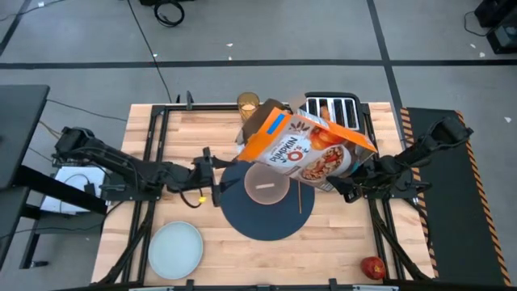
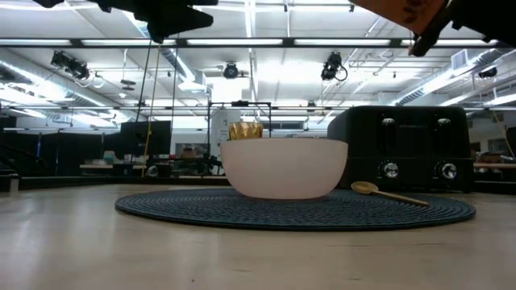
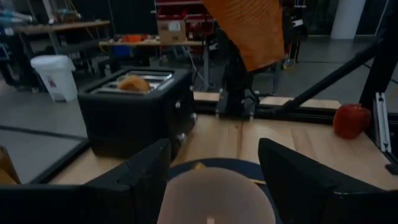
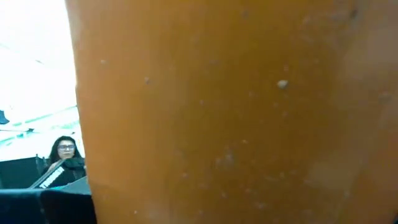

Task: Arrange a breakfast setting
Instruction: Pour the cereal from the cereal box into the bowl

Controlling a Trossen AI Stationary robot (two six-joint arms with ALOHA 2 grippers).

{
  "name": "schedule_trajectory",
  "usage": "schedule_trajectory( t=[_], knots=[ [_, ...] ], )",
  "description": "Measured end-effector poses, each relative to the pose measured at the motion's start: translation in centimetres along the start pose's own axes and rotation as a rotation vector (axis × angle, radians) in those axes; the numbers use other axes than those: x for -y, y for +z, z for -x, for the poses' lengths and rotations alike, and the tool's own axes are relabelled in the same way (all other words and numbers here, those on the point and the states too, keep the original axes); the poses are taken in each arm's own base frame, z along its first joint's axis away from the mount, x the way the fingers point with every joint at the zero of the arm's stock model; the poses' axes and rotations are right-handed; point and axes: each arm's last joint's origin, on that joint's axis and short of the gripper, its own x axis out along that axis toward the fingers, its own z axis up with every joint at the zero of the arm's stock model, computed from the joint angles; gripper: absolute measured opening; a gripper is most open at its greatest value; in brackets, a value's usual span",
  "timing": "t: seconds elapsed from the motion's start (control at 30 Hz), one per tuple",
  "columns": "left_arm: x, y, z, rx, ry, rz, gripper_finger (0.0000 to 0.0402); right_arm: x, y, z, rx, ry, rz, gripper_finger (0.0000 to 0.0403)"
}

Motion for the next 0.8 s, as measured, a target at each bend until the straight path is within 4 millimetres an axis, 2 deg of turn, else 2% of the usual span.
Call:
schedule_trajectory(
  t=[0.33, 0.5, 0.8],
  knots=[
    [0.7, -1.1, -1.3, -0.004, 0.006, 0.066, 0.0249, 0.0, -0.5, 1.2, -0.060, -0.003, 0.022, 0.0307],
    [1.1, -2.7, -2.2, -0.064, 0.016, 0.073, 0.0249, -0.1, 0.3, 1.3, -0.007, 0.006, 0.036, 0.0307],
    [2.5, -5.1, -2.7, -0.151, -0.006, 0.086, 0.0249, 0.0, 0.6, 1.3, 0.010, 0.004, 0.036, 0.0307]
  ],
)
